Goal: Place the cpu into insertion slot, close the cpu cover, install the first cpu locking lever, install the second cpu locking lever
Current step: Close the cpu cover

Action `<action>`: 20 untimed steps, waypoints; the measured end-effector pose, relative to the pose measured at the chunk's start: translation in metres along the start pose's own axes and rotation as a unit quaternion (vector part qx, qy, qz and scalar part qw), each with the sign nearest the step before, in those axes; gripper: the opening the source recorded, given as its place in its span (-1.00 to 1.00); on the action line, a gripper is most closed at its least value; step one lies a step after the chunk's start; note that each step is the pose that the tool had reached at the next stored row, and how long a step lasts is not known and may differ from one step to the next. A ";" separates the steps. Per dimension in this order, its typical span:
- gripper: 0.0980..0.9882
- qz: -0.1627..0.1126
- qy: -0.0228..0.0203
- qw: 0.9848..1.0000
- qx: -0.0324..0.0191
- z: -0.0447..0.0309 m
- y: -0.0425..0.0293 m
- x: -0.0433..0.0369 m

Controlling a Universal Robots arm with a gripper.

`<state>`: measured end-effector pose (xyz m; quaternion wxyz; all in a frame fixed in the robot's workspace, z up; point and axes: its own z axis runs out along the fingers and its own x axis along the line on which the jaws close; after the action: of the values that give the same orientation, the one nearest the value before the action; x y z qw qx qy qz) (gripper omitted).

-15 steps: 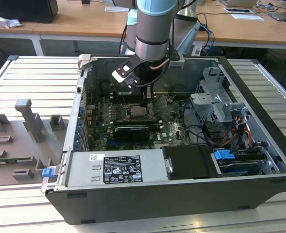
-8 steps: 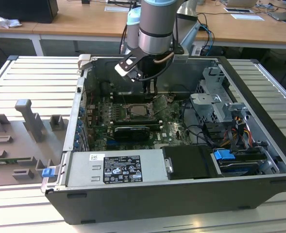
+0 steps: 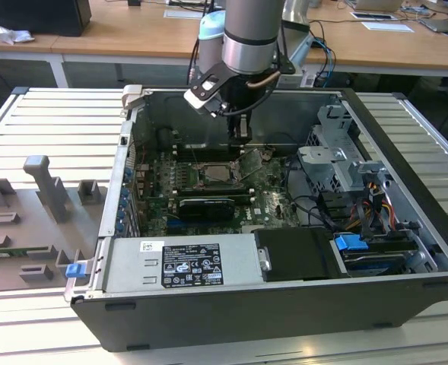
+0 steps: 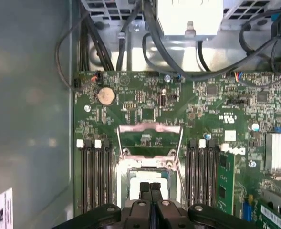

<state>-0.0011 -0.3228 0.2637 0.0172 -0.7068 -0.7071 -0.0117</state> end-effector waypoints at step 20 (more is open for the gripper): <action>-0.98 0.000 0.000 1.000 -0.001 -0.0064 0.0174 0.0002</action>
<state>0.0163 -0.3228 0.2700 0.0164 -0.7068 -0.7071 -0.0124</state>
